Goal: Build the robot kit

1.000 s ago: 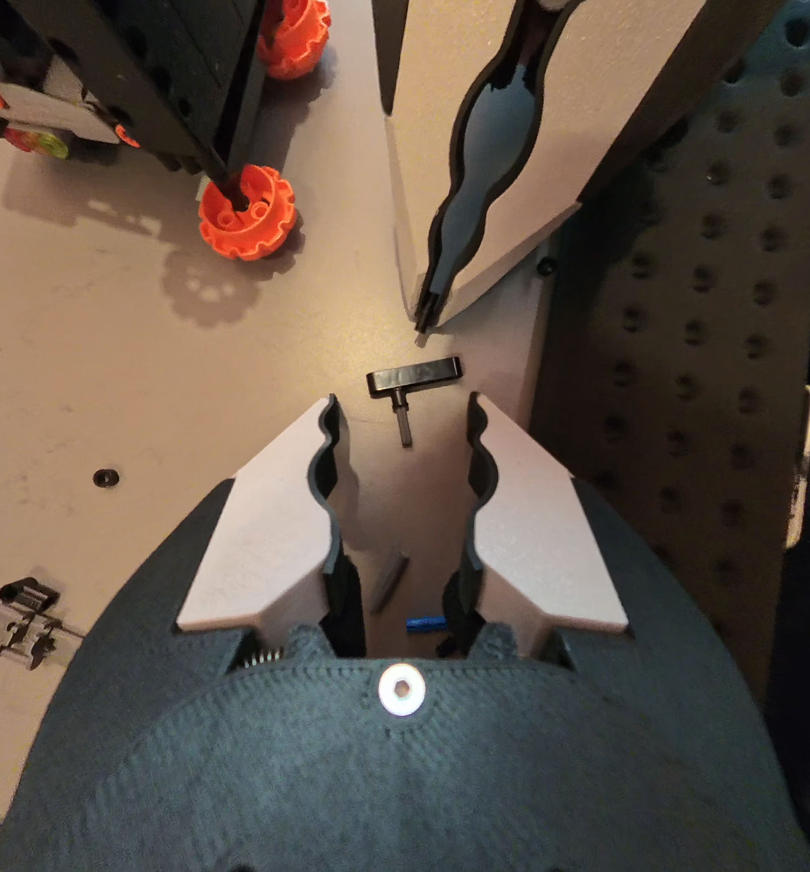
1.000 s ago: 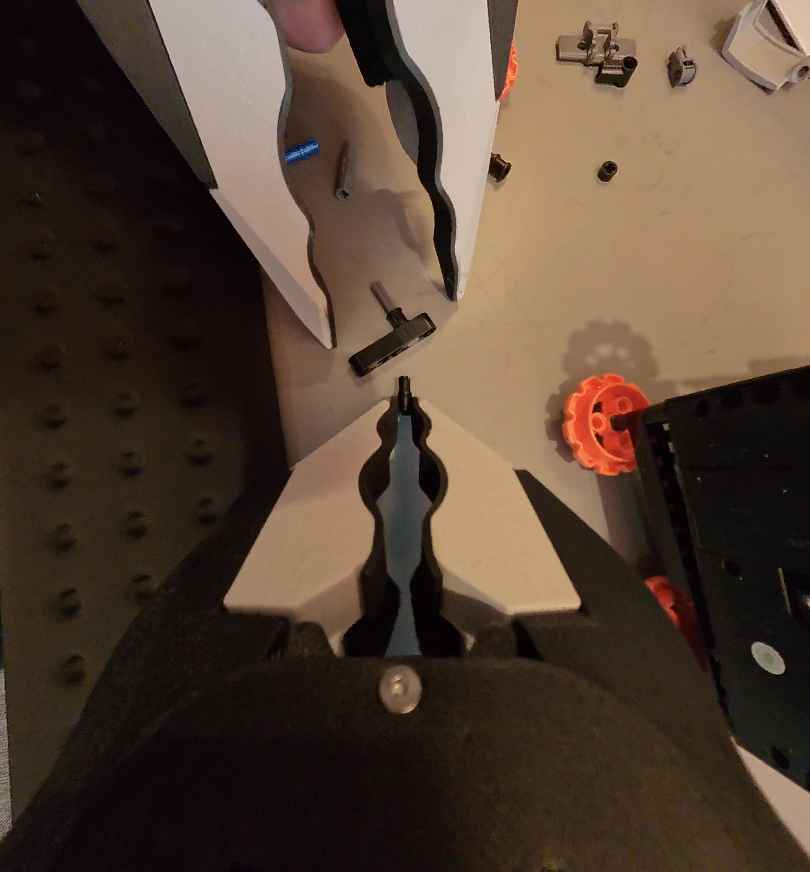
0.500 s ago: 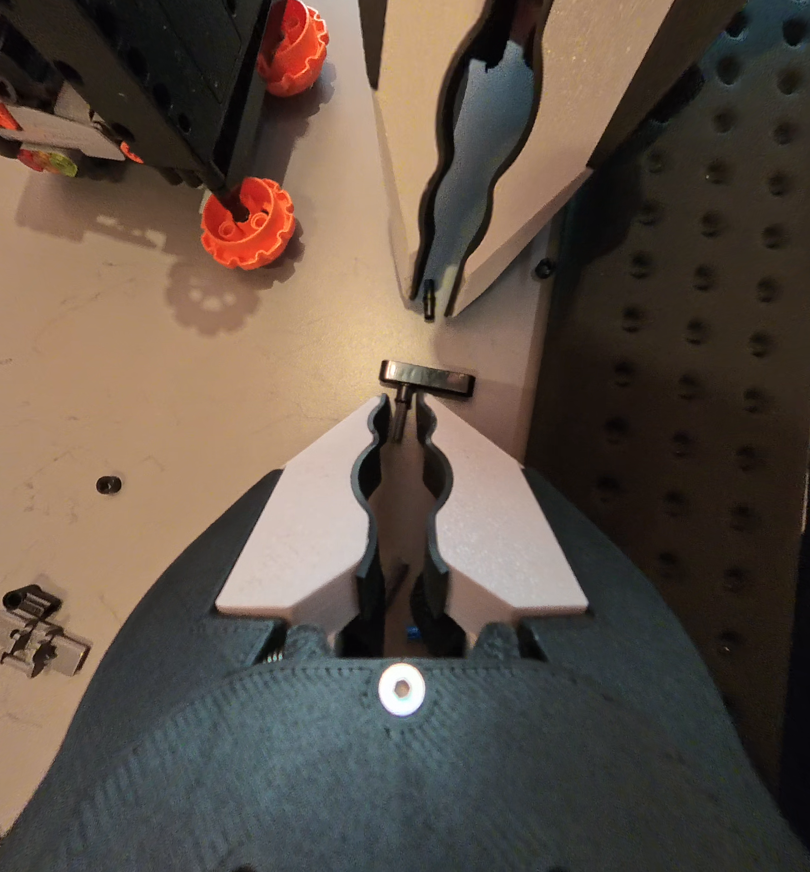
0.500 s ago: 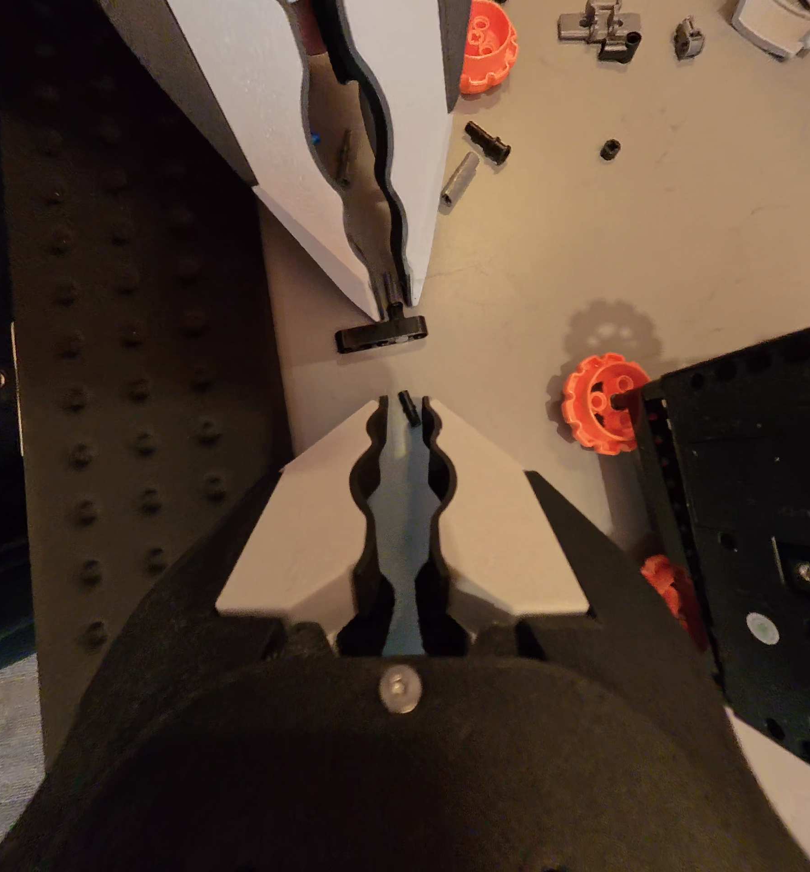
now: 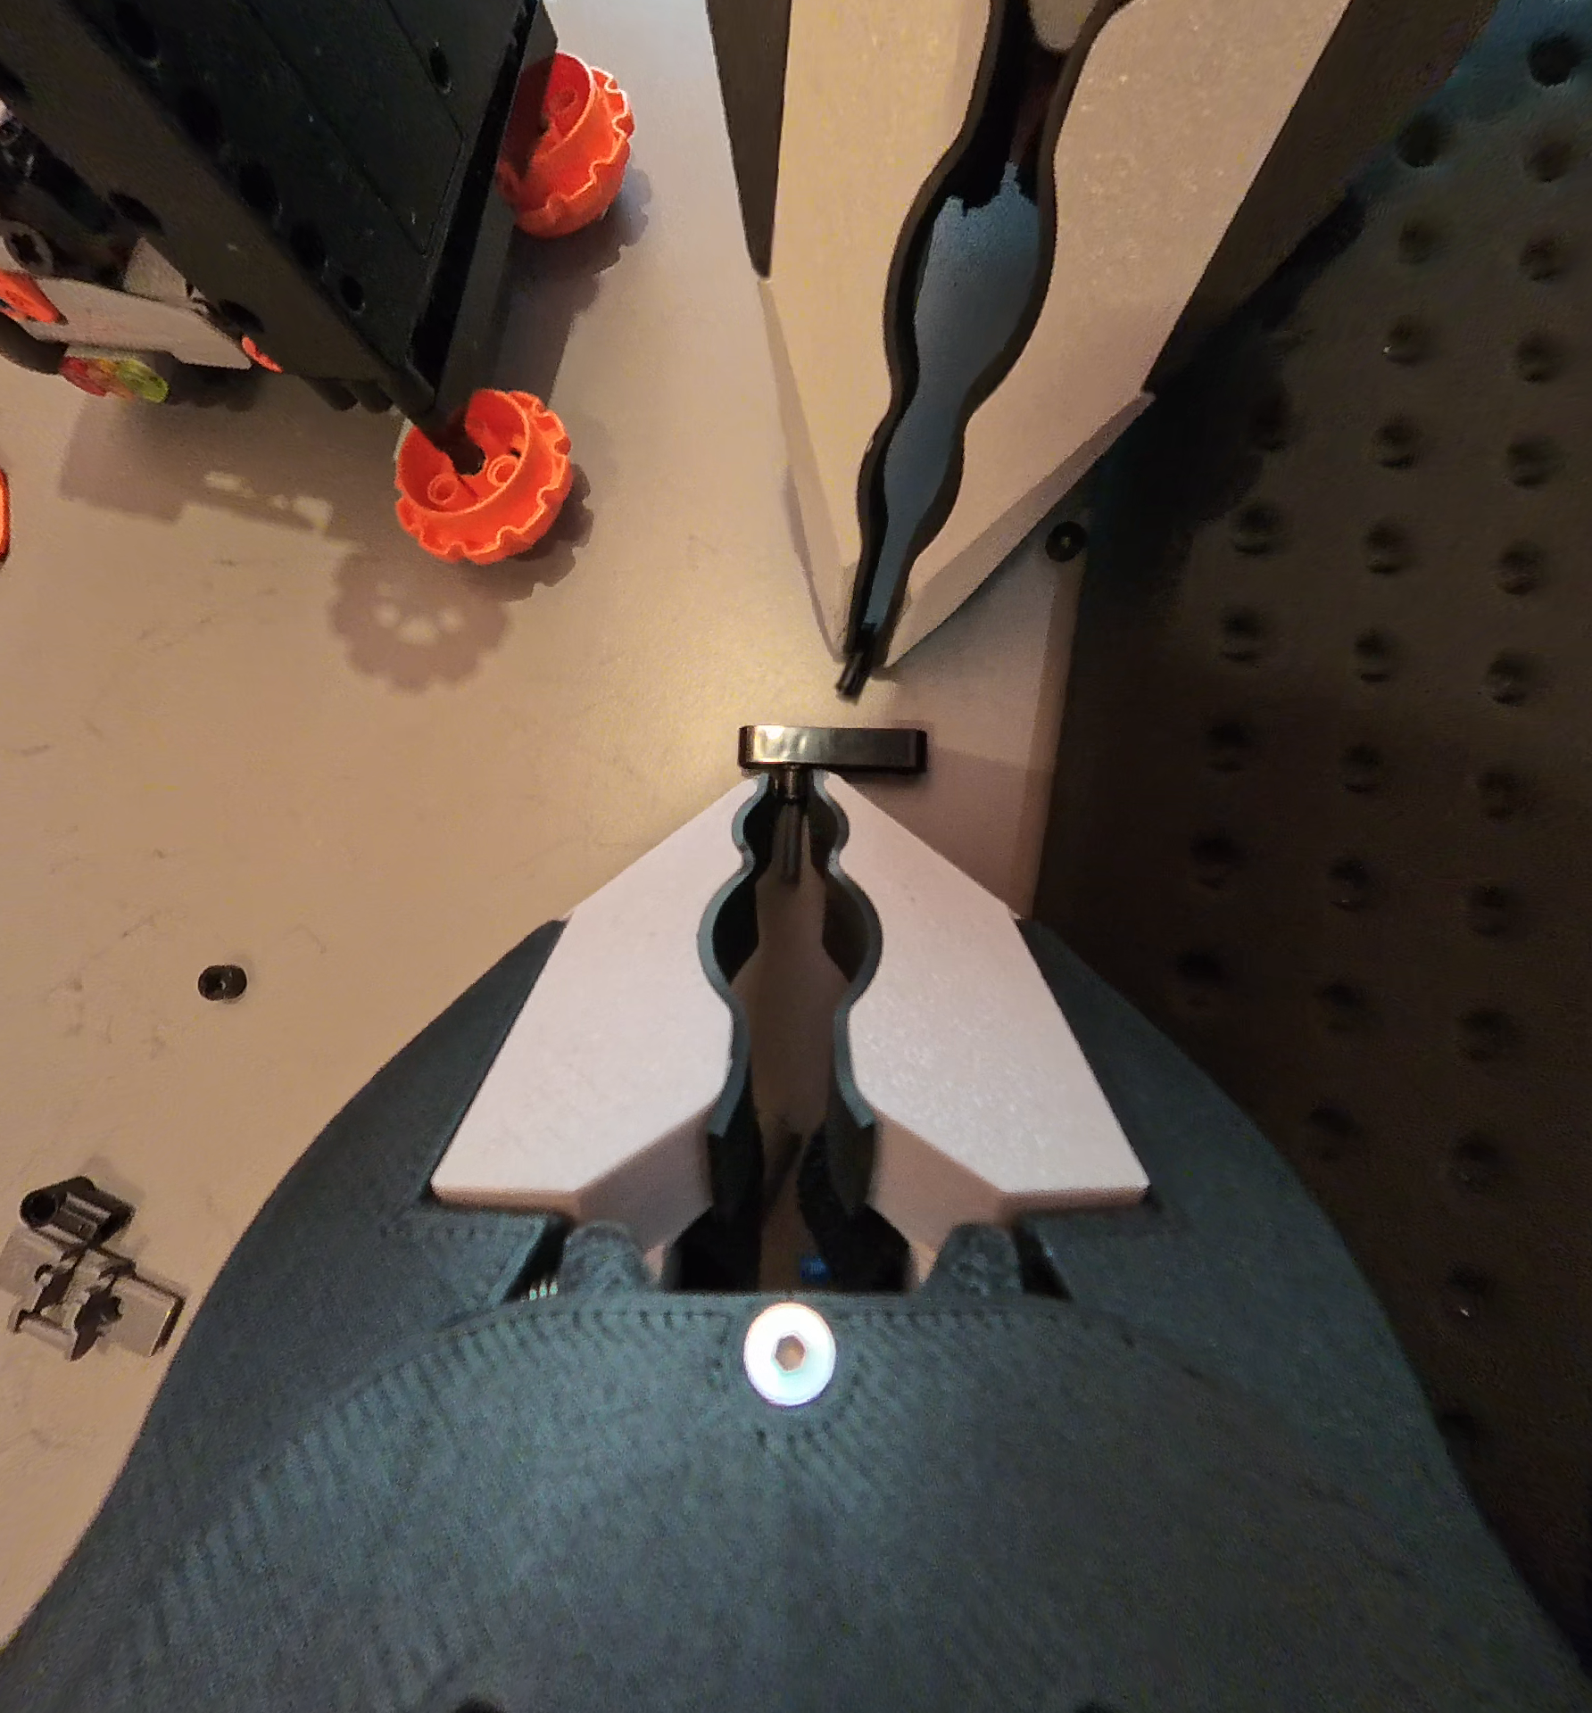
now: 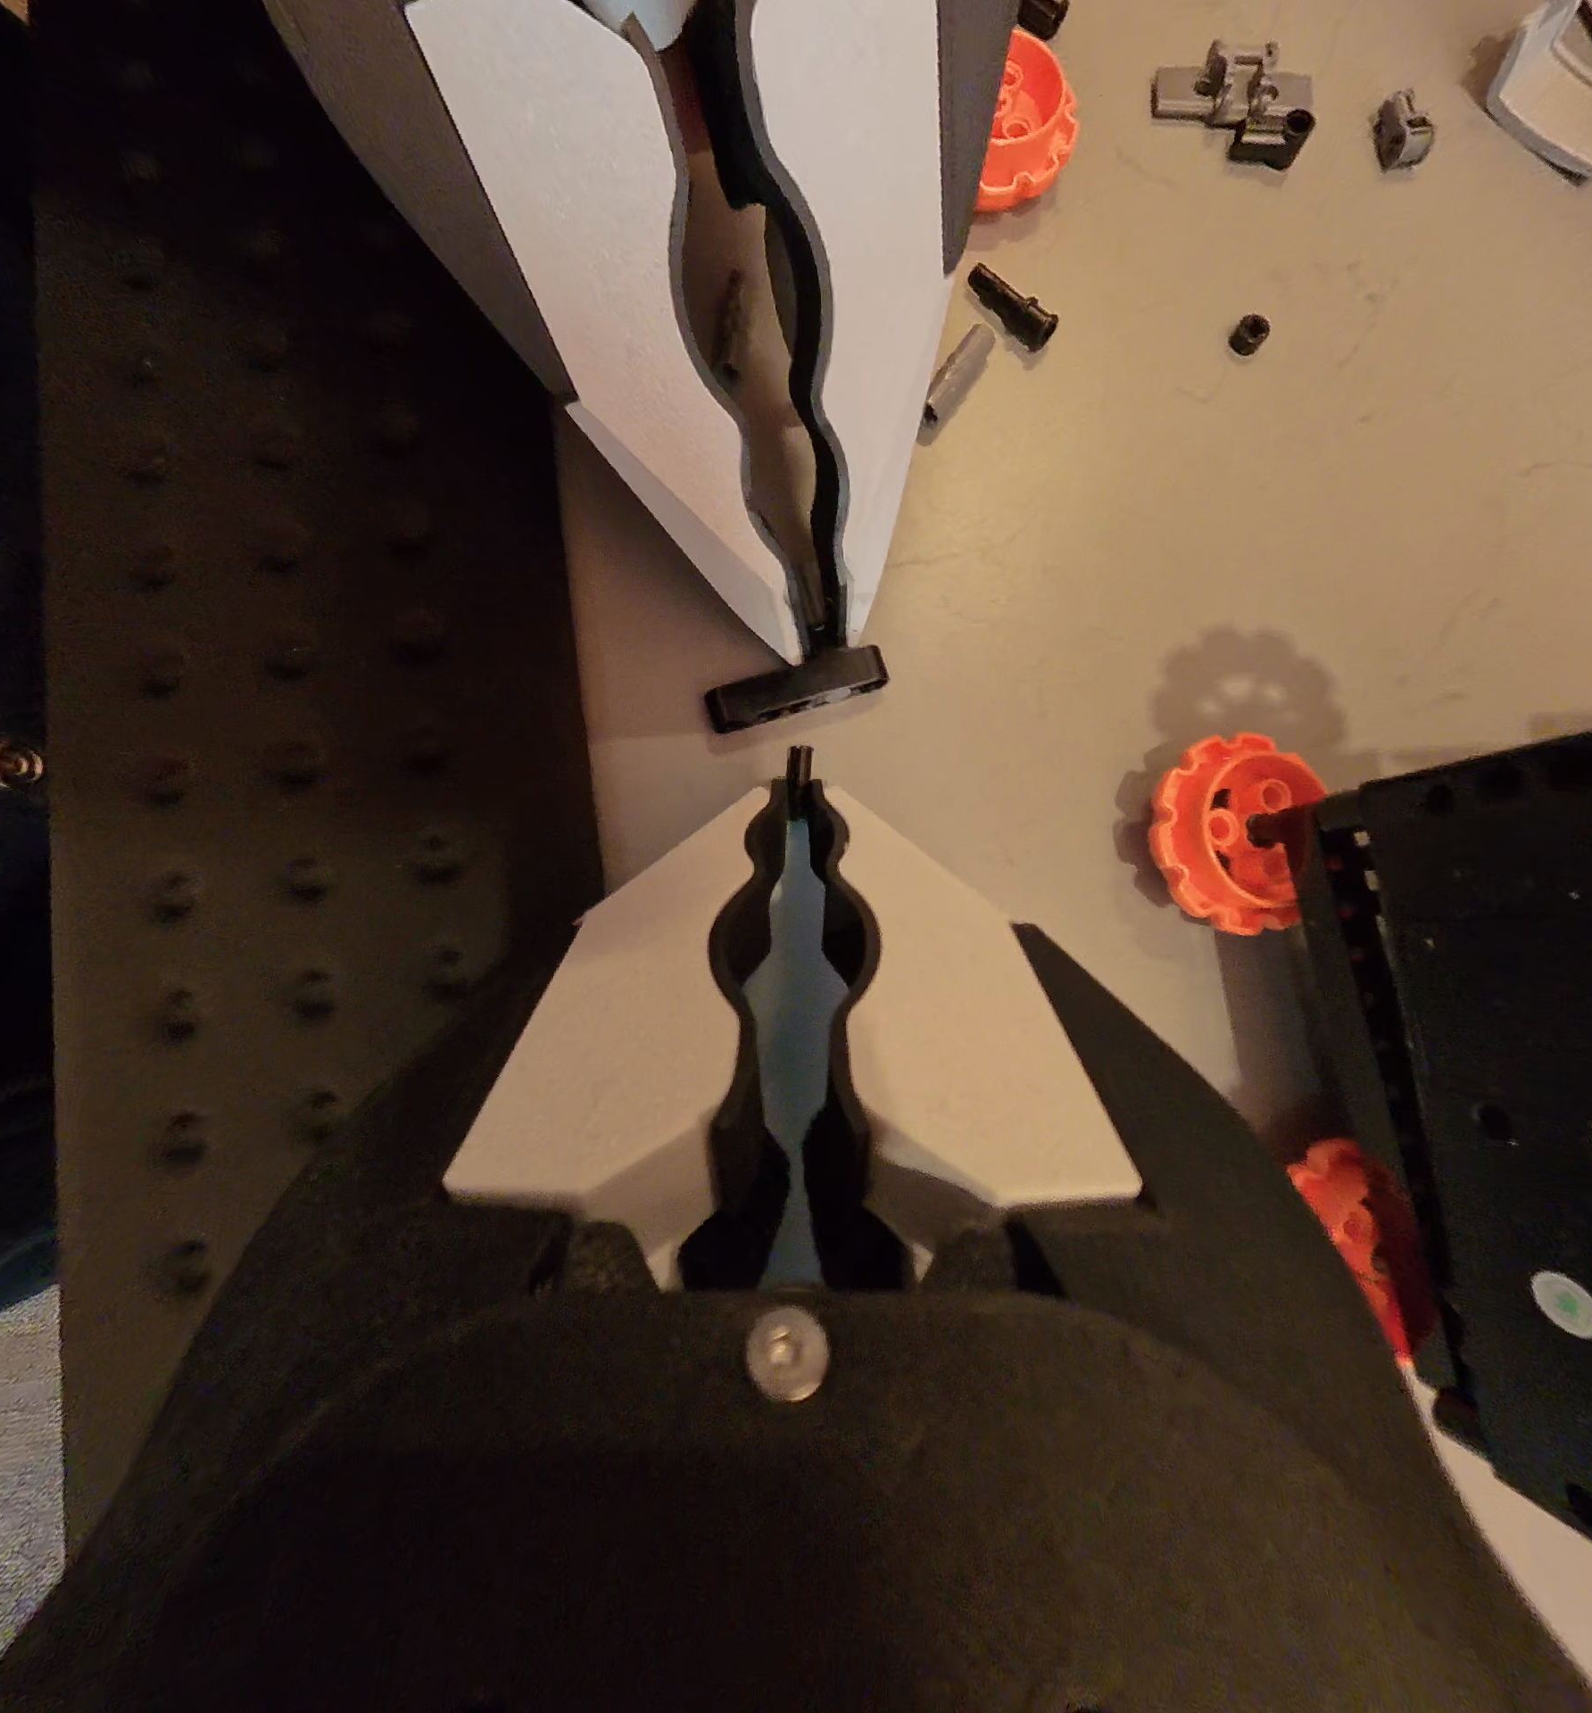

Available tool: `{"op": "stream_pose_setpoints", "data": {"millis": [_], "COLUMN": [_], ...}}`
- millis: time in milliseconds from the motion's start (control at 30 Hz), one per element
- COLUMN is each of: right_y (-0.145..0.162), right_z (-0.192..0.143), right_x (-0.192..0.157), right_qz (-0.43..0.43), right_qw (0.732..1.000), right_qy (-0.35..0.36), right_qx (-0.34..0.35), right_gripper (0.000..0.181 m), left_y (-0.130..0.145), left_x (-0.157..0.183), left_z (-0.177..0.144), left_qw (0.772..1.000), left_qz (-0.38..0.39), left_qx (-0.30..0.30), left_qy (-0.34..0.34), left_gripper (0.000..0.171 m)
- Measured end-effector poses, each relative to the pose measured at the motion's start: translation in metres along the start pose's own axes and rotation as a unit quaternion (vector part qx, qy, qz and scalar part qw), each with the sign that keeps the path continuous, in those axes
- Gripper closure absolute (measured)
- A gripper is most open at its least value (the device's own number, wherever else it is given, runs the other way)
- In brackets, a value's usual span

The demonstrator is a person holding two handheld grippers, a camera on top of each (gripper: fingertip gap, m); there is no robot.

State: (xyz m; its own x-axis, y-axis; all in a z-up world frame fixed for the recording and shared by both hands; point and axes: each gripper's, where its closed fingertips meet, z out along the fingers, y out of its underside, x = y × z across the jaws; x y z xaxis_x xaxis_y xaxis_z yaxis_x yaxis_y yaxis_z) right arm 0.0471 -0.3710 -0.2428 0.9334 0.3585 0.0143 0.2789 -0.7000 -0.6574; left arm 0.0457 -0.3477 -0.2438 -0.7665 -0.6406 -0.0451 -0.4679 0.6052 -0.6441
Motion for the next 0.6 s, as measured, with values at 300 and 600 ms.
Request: {"op": "stream_pose_setpoints", "data": {"millis": [300,600], "right_y": [-0.0058,-0.0081], "right_z": [0.0042,0.0066], "right_x": [-0.0074,-0.0093], "right_qz": [-0.004,-0.036], "right_qw": [1.000,0.999], "right_qy": [-0.006,-0.011], "right_qx": [0.022,0.024], "right_gripper": [0.181,0.181], "left_y": [-0.0011,-0.0021], "left_x": [0.0002,-0.0014], "left_z": [0.0008,0.0008], "left_qw": [1.000,0.998], "left_qz": [0.016,0.031], "left_qx": [0.010,0.020], "left_qy": [-0.014,-0.051], "left_gripper": [0.166,0.166]}}
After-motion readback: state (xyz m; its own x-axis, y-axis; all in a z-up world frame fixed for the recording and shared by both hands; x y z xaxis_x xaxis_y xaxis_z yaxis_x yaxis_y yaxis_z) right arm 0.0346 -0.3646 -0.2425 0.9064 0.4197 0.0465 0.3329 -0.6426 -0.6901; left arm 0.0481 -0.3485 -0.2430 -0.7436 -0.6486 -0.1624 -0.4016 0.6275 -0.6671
